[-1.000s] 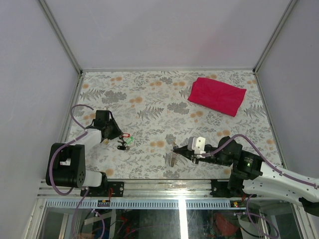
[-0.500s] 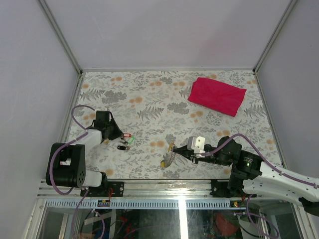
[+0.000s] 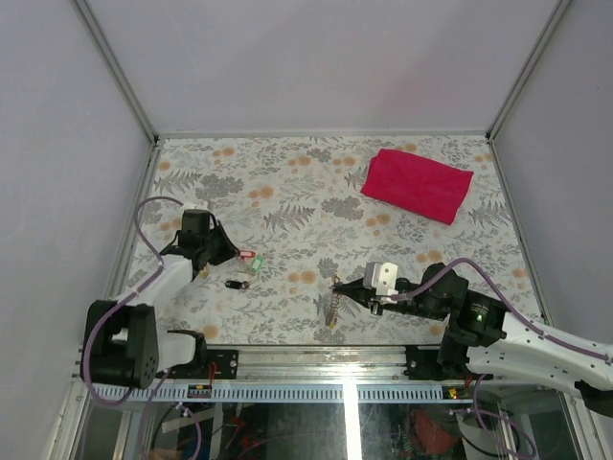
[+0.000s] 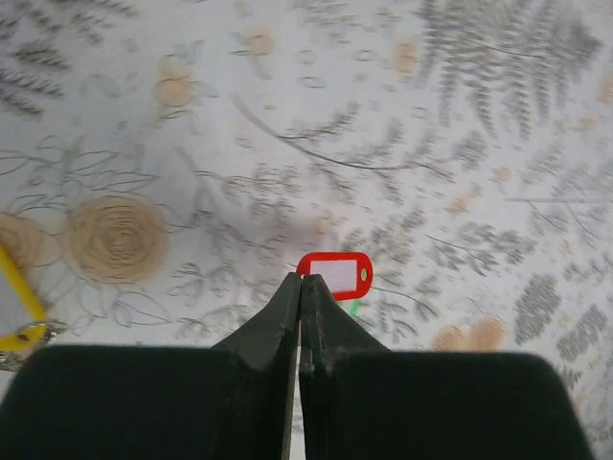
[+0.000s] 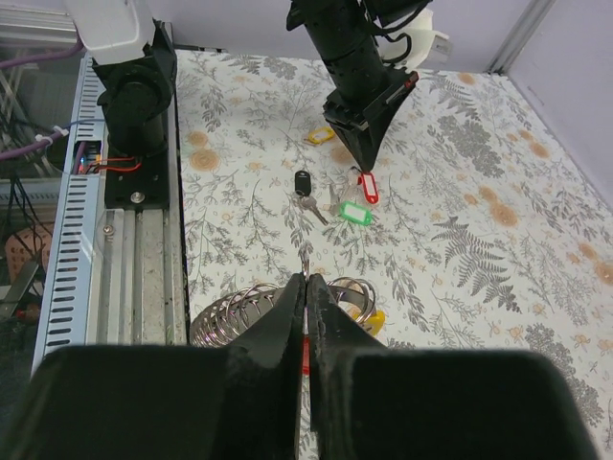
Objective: Put the keys on the keyring
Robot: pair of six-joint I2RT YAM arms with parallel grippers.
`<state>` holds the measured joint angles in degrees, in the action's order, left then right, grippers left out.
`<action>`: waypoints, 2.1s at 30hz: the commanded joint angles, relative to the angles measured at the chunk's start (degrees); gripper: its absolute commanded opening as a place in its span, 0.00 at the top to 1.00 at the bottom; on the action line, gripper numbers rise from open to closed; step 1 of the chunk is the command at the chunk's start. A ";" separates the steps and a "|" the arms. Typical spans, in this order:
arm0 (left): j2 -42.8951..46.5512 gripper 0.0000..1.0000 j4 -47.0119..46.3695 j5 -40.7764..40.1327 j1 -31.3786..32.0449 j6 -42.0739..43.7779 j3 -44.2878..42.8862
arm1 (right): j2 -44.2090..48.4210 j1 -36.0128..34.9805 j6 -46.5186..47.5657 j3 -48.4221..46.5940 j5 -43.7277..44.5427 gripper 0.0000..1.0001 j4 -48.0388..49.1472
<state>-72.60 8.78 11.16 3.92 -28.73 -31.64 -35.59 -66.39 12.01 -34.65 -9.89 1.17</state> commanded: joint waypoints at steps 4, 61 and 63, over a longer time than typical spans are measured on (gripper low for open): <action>10.38 1.00 4.91 -1.22 8.41 7.83 -6.56 | 3.10 -0.34 3.57 -1.98 2.13 1.00 5.69; -7.74 0.70 -11.50 -0.96 38.11 10.17 -1.13 | 4.92 -0.39 4.03 -5.25 7.49 1.00 -3.08; -8.37 0.70 -11.99 -0.26 38.13 9.79 -1.07 | 4.93 -0.32 4.04 -5.23 7.44 1.00 -3.10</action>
<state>-81.03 -0.12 11.49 41.87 -18.46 -33.63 -30.89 -66.39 16.64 -37.76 -3.53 -4.89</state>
